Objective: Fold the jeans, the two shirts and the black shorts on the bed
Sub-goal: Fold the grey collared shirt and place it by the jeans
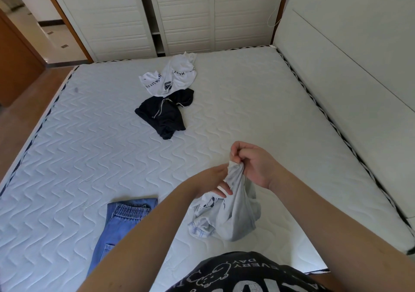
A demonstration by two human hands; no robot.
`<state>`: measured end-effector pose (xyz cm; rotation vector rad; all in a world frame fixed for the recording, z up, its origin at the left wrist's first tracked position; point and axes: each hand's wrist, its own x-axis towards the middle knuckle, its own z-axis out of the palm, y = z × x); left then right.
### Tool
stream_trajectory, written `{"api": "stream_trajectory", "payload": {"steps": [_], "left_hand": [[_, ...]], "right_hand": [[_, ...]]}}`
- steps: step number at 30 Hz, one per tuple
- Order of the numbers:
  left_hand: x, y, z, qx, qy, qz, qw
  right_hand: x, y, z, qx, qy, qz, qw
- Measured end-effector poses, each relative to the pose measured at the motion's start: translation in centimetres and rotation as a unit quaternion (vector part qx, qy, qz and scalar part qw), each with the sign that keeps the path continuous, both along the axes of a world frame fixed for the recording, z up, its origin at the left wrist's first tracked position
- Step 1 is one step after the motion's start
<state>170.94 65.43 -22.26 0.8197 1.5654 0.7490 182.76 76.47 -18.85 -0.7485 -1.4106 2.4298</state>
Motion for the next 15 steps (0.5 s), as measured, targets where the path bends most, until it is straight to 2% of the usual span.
{"api": "stream_trajectory", "payload": {"steps": [4, 8, 12, 15], "left_hand": [[0.0, -0.2, -1.3, 0.011, 0.090, -0.041, 0.995], [-0.3, 0.0, -1.0, 0.018, 0.099, -0.108, 0.989], [-0.8, 0.3, -0.4, 0.014, 0.090, -0.130, 0.987], [-1.0, 0.6, 0.0, 0.005, 0.149, -0.139, 0.979]], "right_hand": [[0.8, 0.6, 0.1, 0.018, -0.013, -0.028, 0.999], [2.0, 1.3, -0.3, 0.039, -0.038, -0.040, 0.998], [2.5, 1.7, -0.4, 0.042, -0.048, -0.062, 0.996], [2.6, 1.9, -0.7, 0.062, -0.065, -0.074, 0.993]]}}
